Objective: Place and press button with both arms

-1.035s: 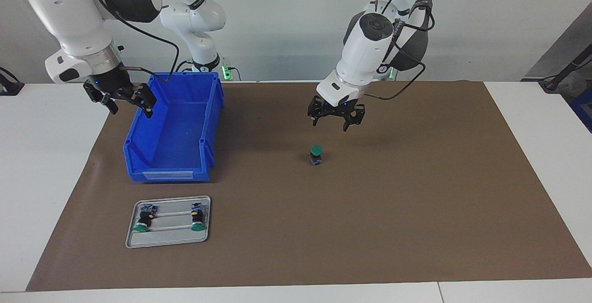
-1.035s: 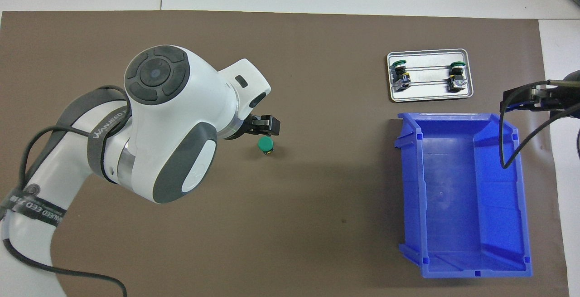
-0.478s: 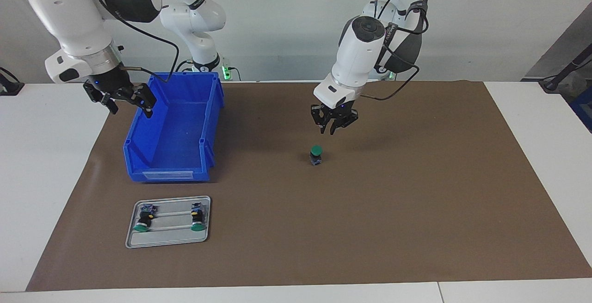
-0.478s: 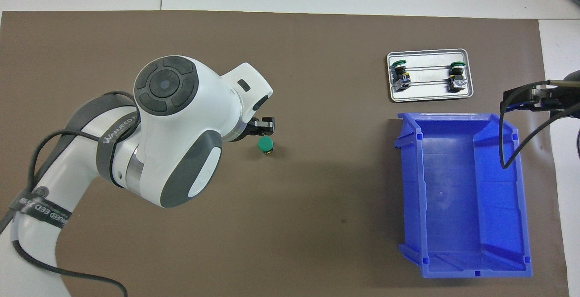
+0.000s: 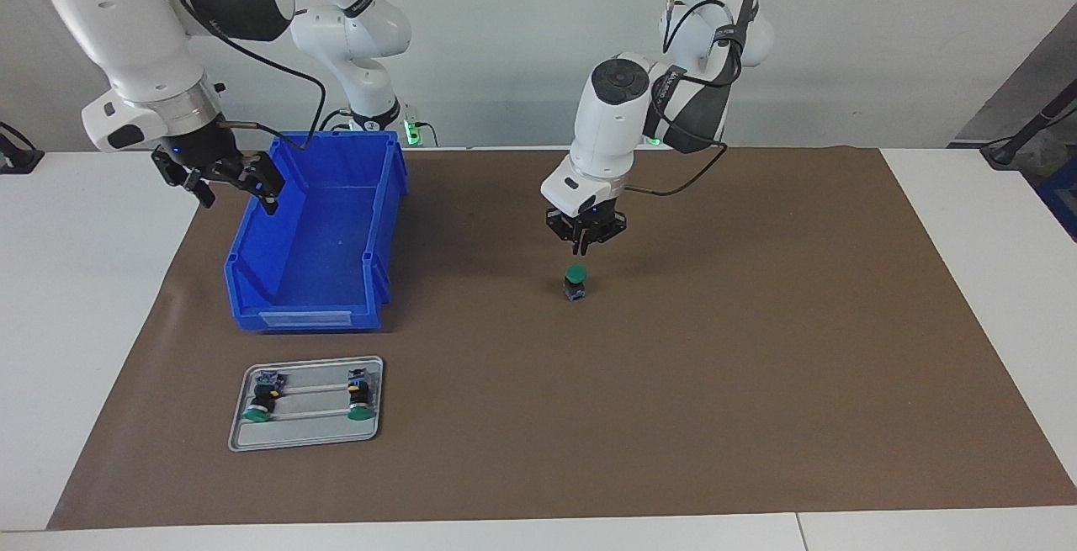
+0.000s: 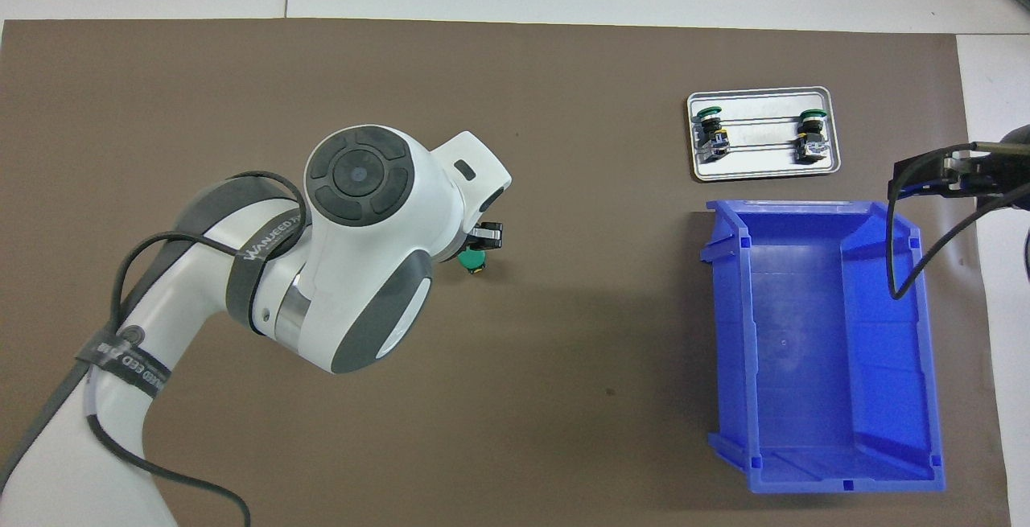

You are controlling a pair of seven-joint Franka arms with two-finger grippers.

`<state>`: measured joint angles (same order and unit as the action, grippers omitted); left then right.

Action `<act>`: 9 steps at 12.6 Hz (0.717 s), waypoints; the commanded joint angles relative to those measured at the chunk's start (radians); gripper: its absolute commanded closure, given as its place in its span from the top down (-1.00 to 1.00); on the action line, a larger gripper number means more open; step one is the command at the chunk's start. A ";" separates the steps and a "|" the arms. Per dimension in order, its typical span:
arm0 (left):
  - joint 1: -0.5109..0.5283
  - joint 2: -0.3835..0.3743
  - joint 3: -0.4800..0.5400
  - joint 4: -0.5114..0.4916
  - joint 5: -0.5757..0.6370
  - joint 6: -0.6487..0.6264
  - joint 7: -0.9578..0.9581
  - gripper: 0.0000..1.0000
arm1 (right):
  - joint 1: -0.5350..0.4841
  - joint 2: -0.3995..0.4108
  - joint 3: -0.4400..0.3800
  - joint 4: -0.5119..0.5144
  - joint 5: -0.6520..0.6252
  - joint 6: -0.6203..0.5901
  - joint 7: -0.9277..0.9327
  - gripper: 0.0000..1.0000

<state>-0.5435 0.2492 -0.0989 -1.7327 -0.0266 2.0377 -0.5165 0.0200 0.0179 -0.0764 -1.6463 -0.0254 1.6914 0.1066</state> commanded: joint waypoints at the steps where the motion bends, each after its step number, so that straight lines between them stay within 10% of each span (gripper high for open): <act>1: -0.027 0.031 0.011 0.005 0.025 0.031 -0.063 -0.92 | -0.003 -0.019 0.001 -0.020 -0.013 0.004 -0.021 1.00; 9: -0.032 0.067 0.016 -0.010 0.025 0.045 -0.092 -1.00 | -0.003 -0.019 0.001 -0.021 -0.013 0.004 -0.019 1.00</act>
<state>-0.5596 0.3134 -0.0968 -1.7334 -0.0238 2.0634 -0.5796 0.0200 0.0179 -0.0764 -1.6465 -0.0254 1.6914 0.1066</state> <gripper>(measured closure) 0.991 0.000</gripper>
